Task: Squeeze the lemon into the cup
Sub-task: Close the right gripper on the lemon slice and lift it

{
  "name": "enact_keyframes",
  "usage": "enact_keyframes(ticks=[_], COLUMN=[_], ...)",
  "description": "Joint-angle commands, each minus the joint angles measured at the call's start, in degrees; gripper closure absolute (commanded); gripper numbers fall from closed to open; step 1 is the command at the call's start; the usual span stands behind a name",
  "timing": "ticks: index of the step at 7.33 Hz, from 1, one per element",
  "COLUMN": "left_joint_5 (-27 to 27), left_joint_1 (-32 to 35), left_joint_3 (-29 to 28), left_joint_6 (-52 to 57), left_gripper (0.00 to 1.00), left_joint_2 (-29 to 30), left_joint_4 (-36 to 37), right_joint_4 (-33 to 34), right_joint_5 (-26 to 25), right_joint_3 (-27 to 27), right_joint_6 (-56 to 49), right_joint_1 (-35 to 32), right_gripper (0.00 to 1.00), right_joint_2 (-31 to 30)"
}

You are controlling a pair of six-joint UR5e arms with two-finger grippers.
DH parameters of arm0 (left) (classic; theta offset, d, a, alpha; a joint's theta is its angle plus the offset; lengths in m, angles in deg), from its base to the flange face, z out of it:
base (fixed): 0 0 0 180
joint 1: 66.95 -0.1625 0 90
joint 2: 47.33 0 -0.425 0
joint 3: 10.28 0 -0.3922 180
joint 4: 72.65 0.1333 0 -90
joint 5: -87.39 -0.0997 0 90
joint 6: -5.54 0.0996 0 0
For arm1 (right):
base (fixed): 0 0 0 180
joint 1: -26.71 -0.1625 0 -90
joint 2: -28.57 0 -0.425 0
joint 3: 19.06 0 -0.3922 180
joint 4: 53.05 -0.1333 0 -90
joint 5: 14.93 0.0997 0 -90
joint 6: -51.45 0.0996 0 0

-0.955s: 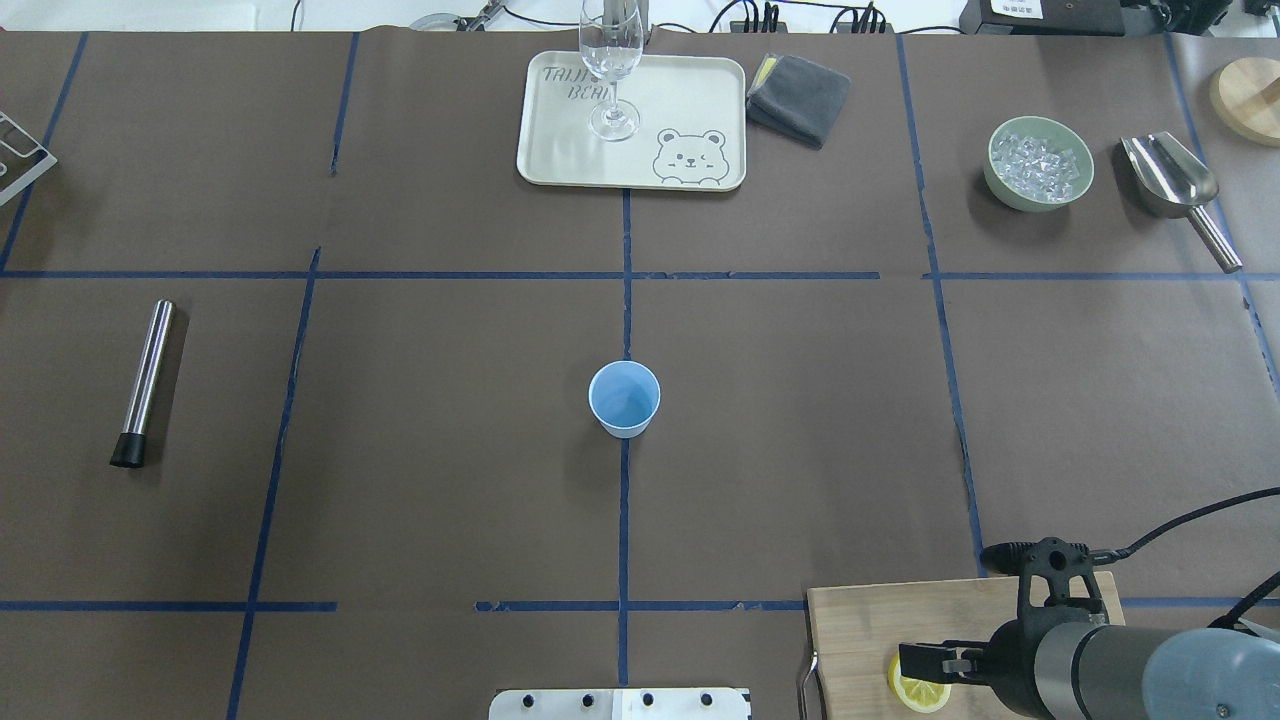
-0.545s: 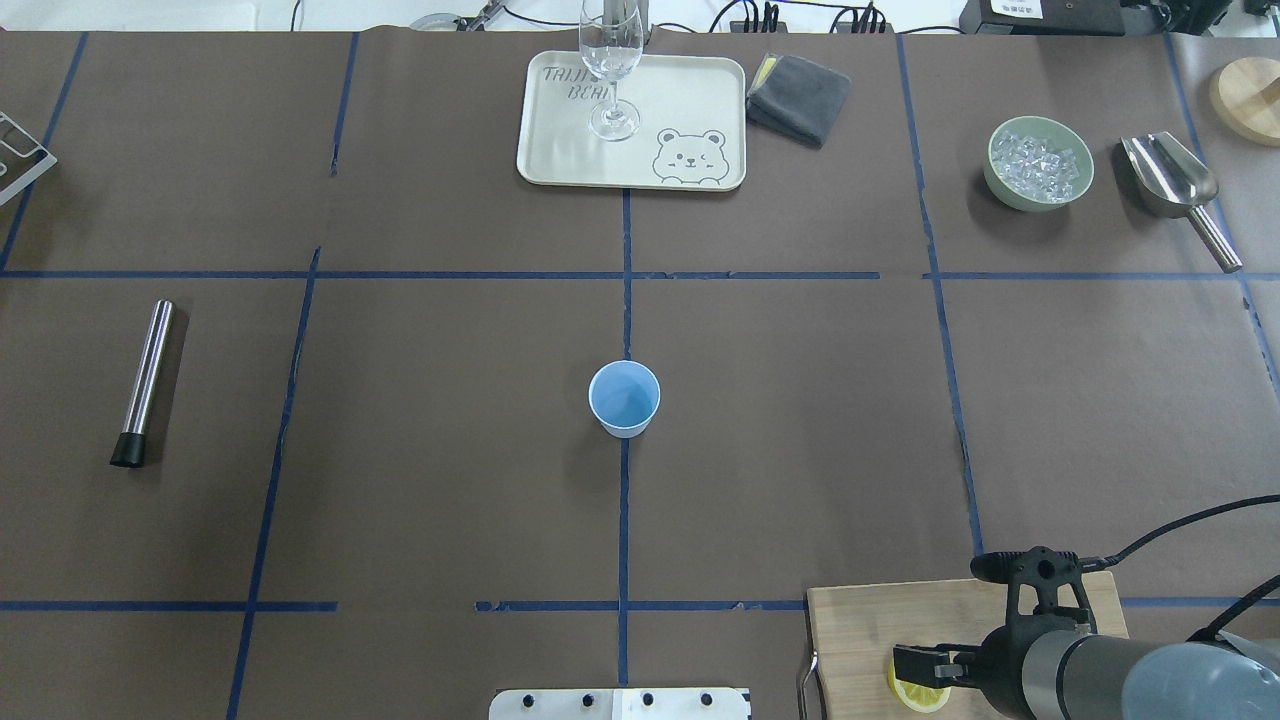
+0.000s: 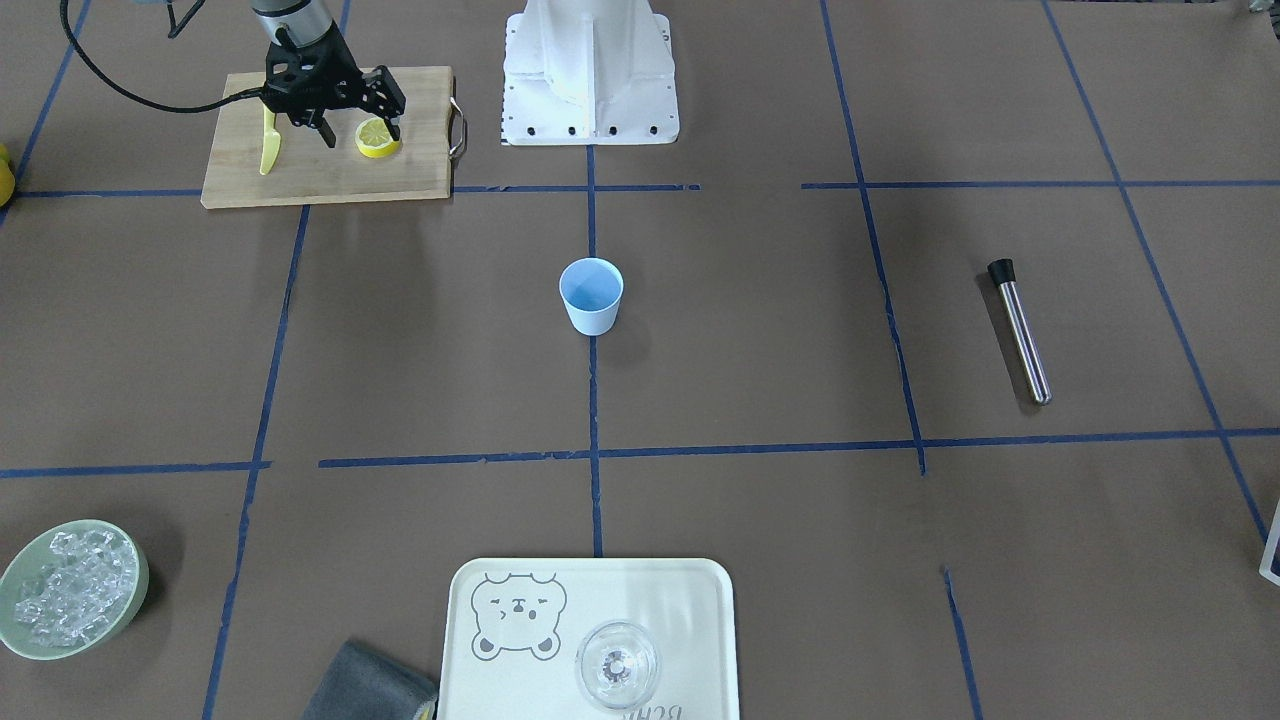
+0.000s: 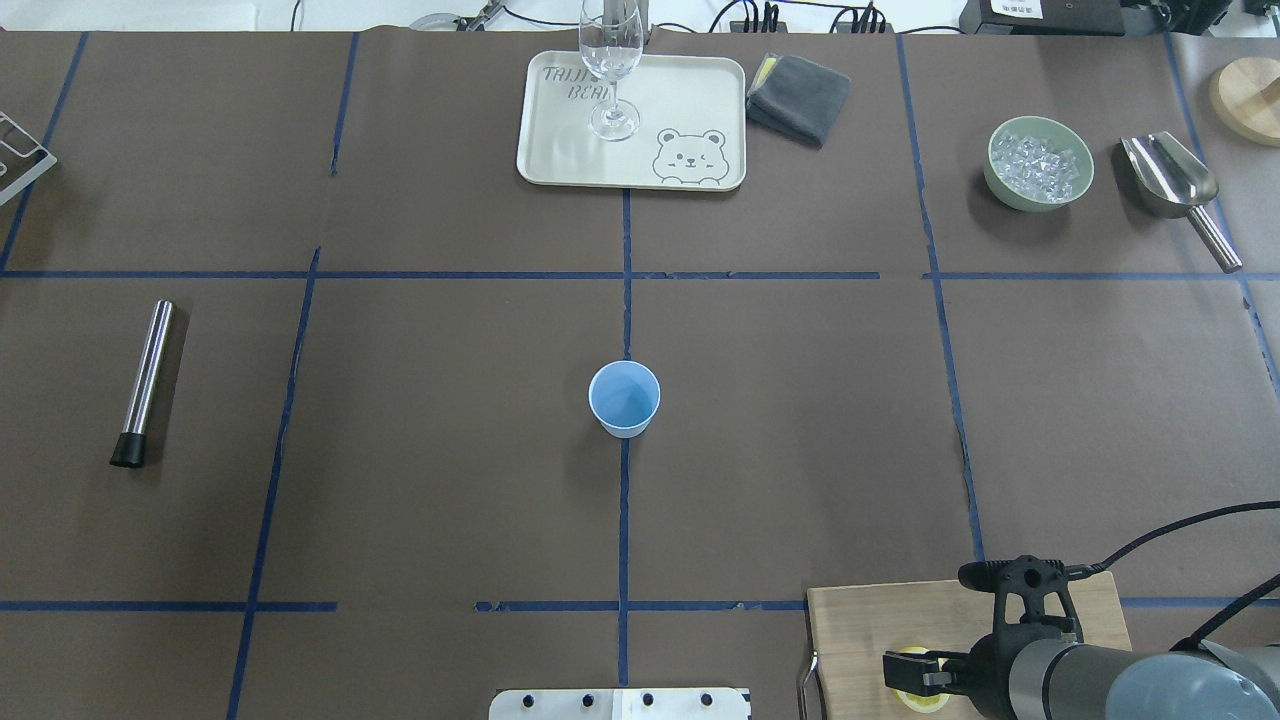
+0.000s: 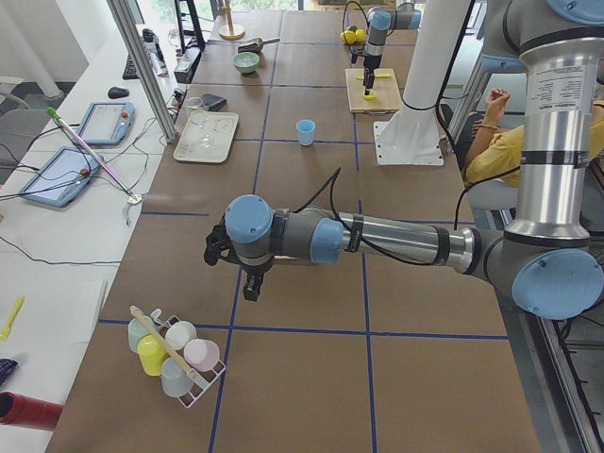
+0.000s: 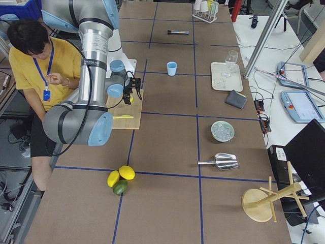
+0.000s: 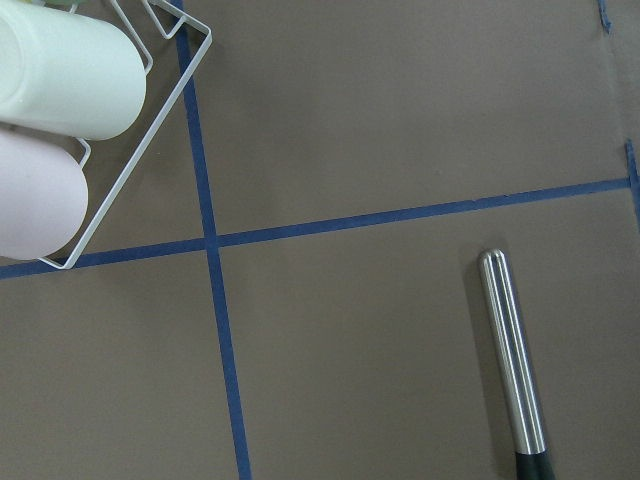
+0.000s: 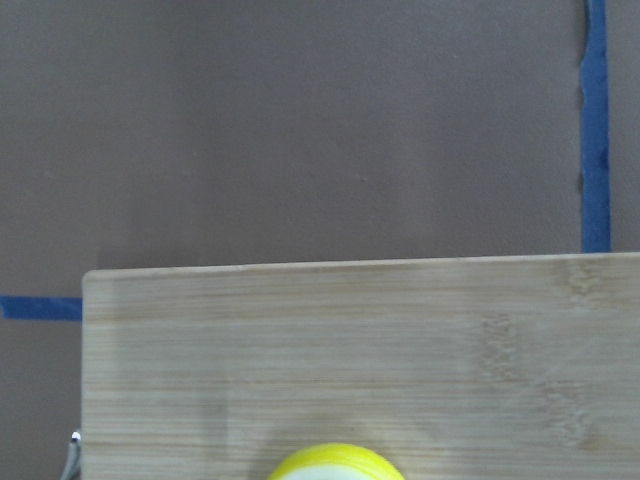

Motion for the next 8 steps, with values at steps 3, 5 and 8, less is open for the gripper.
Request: enact_keyframes(ticks=[3, 5, 8], left_joint_5=[0.1, 0.1, 0.1], left_joint_1=[0.0, 0.0, 0.0], left_joint_3=[-0.1, -0.1, -0.2], left_joint_6=[0.0, -0.1, 0.0], left_gripper=[0.0, 0.0, 0.0], left_joint_2=[0.0, 0.0, 0.0], left_joint_4=[0.0, 0.0, 0.0], right_joint_4=[0.1, 2.3, 4.7], right_joint_5=[-0.2, -0.4, -0.3], right_joint_3=[-0.1, -0.1, 0.0], right_joint_6=[0.0, 0.1, 0.0], right_joint_1=[1.2, 2.2, 1.6], right_gripper=[0.02, 0.02, 0.08], right_joint_2=[0.1, 0.3, 2.2])
